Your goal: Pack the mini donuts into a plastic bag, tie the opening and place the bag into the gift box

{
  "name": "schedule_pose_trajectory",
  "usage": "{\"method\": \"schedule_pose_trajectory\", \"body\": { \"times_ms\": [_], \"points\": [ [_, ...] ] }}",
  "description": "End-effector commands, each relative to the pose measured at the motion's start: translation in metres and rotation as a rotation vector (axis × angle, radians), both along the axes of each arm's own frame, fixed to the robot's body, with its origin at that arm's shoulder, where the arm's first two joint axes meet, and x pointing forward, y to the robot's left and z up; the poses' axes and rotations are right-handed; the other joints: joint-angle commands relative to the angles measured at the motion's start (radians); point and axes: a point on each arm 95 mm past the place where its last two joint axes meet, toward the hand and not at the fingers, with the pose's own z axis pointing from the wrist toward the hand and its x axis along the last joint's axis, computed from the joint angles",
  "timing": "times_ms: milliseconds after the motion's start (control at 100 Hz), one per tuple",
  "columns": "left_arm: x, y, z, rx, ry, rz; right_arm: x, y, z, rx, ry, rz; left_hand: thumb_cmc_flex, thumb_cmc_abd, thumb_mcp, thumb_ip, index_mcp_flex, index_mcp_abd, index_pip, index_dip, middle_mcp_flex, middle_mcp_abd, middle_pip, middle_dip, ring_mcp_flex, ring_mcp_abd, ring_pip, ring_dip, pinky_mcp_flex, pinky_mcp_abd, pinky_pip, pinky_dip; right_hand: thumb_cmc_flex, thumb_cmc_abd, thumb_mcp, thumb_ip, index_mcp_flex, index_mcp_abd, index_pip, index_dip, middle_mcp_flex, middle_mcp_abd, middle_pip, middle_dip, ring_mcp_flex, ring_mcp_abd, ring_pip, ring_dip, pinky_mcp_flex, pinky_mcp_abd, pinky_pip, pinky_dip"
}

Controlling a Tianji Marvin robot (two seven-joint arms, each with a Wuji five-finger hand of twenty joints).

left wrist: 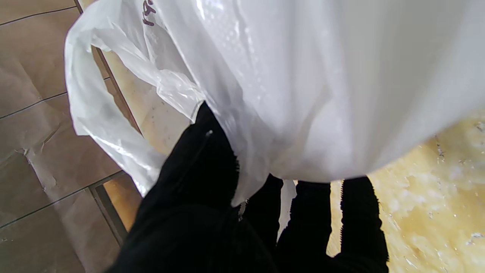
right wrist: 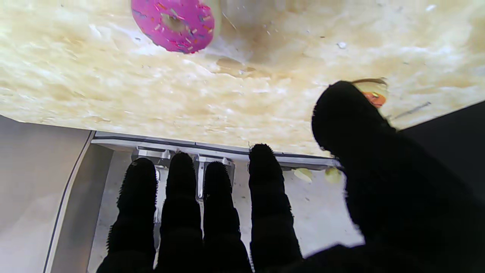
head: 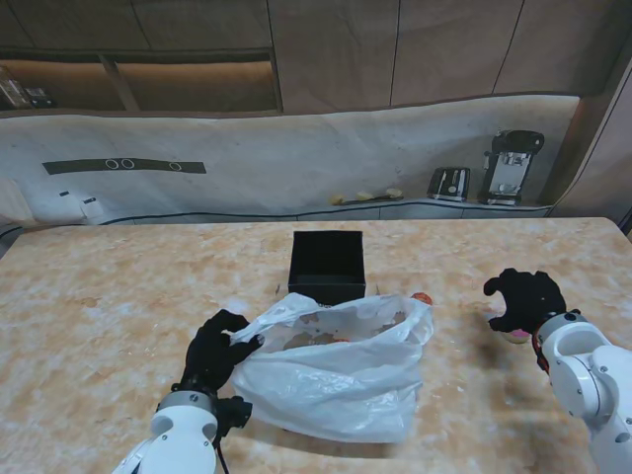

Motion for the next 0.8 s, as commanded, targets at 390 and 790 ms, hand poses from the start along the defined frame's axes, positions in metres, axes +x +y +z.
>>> {"method": "schedule_pose_trajectory", "body": {
  "times_ms": [390,790],
  "points": [
    [-0.001,-0.001,0.002,0.003,0.012,-0.017,0.006,-0.015,-0.038,-0.043,0.135,-0.190,0.018,0.022,-0.024,0.027,-0.010,-0.004,0.050,0.009,-0.018,-0.024,0.025,-0.012,-0.012,-0.006,0.002,-0.012,-0.015,-0.028,-0.007,0.005,-0.007,0.035,-0.151,0.022,-0.115,-0.002,-0.084,-0.032,-0.080,0.017,-0.040,-0.089,-0.055,0.028,-0.088,-0.069,-0.044,0.060,-0.086,-0.067],
    [0.000,-0.001,0.003,0.018,0.014,-0.025,0.013,-0.018,-0.062,0.030,0.179,-0.310,0.019,0.024,-0.026,0.028,-0.010,-0.003,0.050,0.008,-0.020,-0.025,0.024,-0.013,-0.012,-0.006,0.001,-0.013,-0.016,-0.027,-0.010,0.003,-0.001,0.035,-0.168,0.034,-0.135,0.020,-0.063,-0.040,-0.064,0.039,-0.004,-0.082,-0.007,0.029,-0.105,-0.096,0.061,0.138,-0.042,-0.073]
  ]
}}
